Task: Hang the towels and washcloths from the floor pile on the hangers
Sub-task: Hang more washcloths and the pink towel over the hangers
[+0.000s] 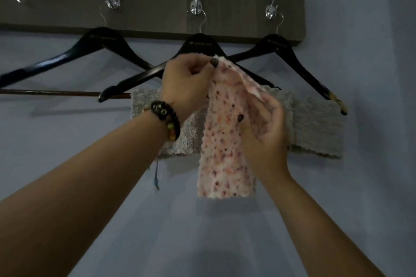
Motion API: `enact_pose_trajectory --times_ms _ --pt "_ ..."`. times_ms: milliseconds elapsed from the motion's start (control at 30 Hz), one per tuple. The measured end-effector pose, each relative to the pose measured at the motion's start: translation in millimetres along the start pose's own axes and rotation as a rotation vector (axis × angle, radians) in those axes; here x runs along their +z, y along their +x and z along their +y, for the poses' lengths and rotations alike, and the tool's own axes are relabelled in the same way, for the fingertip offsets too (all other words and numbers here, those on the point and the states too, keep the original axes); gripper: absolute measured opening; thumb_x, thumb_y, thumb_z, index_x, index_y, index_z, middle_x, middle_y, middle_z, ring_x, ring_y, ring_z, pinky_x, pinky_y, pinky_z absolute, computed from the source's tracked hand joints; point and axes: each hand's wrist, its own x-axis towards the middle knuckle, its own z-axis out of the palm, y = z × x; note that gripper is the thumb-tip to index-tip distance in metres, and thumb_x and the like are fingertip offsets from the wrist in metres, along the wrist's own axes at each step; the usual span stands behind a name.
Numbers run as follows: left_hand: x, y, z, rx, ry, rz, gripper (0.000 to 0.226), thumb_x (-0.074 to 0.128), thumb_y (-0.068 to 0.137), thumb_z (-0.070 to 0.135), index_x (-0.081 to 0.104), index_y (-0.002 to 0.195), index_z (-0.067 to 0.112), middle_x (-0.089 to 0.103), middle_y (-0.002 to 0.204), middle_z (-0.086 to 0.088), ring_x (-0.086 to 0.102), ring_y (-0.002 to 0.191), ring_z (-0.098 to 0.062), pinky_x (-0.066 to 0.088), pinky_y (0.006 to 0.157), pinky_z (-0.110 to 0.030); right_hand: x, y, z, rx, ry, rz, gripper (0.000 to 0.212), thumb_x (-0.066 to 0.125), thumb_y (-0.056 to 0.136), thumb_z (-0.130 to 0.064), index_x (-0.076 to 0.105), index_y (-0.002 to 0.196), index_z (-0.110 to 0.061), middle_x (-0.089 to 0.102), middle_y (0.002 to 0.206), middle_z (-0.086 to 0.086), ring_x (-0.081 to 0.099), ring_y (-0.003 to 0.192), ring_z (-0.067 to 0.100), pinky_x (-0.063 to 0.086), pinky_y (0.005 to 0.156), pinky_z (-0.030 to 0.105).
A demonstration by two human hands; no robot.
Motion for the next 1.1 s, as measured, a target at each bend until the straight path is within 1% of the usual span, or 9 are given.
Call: enact_pose_trajectory --times_ms 100,233,433,500,567,700,900,1000,1100 --pt "-4 34 7 0.084 0.089 0.039 0.013 0.058 0.095 0.019 0.071 0.097 0.015 0.068 0.084 0.010 0.063 0.071 0.010 0.052 0.065 -0.010 14 32 1 -0.061 -0.113 -0.033 0.058 0.052 0.093 -0.002 0.028 0.143 -0.017 0.040 0.144 -0.006 0.037 0.130 -0.007 0.036 0.103 0.009" --pt "-4 78 10 0.140 0.202 0.071 0.016 0.061 0.094 0.024 0.071 0.103 0.017 0.070 0.094 0.005 0.067 0.086 -0.005 0.057 0.078 -0.022 29 70 5 -0.071 -0.360 -0.006 0.071 0.051 0.093 -0.009 0.013 0.151 -0.022 0.029 0.153 -0.002 0.032 0.129 0.001 0.024 0.089 -0.005" --pt "3 106 -6 0.015 0.445 0.051 0.022 0.053 0.097 0.026 0.066 0.110 0.014 0.065 0.100 -0.002 0.062 0.089 -0.016 0.053 0.081 -0.032 41 92 28 -0.061 -0.664 -0.024 0.072 0.049 0.095 -0.014 0.007 0.153 -0.012 0.038 0.148 0.015 0.044 0.130 0.029 0.042 0.101 0.032" --pt "5 97 -15 0.035 0.676 0.062 0.022 0.040 0.100 0.019 0.052 0.116 0.010 0.057 0.096 -0.006 0.053 0.082 -0.022 0.043 0.072 -0.035 43 91 36 -0.083 -0.777 -0.051 0.071 0.050 0.094 -0.015 0.010 0.151 -0.003 0.032 0.151 0.018 0.039 0.134 0.030 0.039 0.105 0.035" --pt "7 87 -26 0.083 0.826 0.063 0.020 0.035 0.098 0.013 0.040 0.118 0.009 0.057 0.090 -0.010 0.055 0.077 -0.028 0.046 0.068 -0.040 44 90 40 -0.100 -0.860 -0.084 0.070 0.051 0.093 -0.016 0.013 0.150 0.001 0.031 0.151 0.020 0.039 0.134 0.032 0.041 0.104 0.037" --pt "13 85 -34 0.057 0.829 0.029 0.014 0.037 0.097 0.013 0.035 0.111 0.010 0.059 0.090 -0.010 0.058 0.076 -0.026 0.052 0.071 -0.043 43 92 48 -0.128 -0.960 -0.101 0.065 0.049 0.094 -0.025 0.023 0.146 0.006 0.041 0.143 0.024 0.049 0.123 0.035 0.049 0.093 0.039" --pt "31 82 -26 0.015 0.827 -0.086 0.009 0.033 0.095 0.009 0.034 0.104 0.010 0.060 0.106 -0.016 0.054 0.085 -0.028 0.043 0.073 -0.040 24 103 36 -0.098 -1.143 -0.059 0.052 0.036 0.100 -0.045 0.055 0.113 0.002 0.065 0.101 0.016 0.062 0.083 0.028 0.038 0.060 0.028" --pt "36 79 -24 -0.063 0.803 -0.111 0.023 0.036 0.096 0.011 0.038 0.117 0.005 0.057 0.112 -0.018 0.056 0.097 -0.033 0.041 0.076 -0.040 10 111 23 -0.091 -1.173 -0.068 0.043 0.041 0.100 -0.042 0.060 0.089 -0.004 0.060 0.083 0.010 0.052 0.070 0.021 0.031 0.055 0.026" --pt "40 82 -30 -0.119 0.769 -0.114 0.028 0.039 0.099 0.018 0.039 0.123 0.003 0.052 0.107 -0.012 0.051 0.087 -0.027 0.042 0.074 -0.037 -5 120 14 -0.096 -1.168 -0.069 0.030 0.052 0.096 -0.030 0.055 0.075 -0.009 0.046 0.072 0.003 0.056 0.075 0.023 0.024 0.049 0.026"
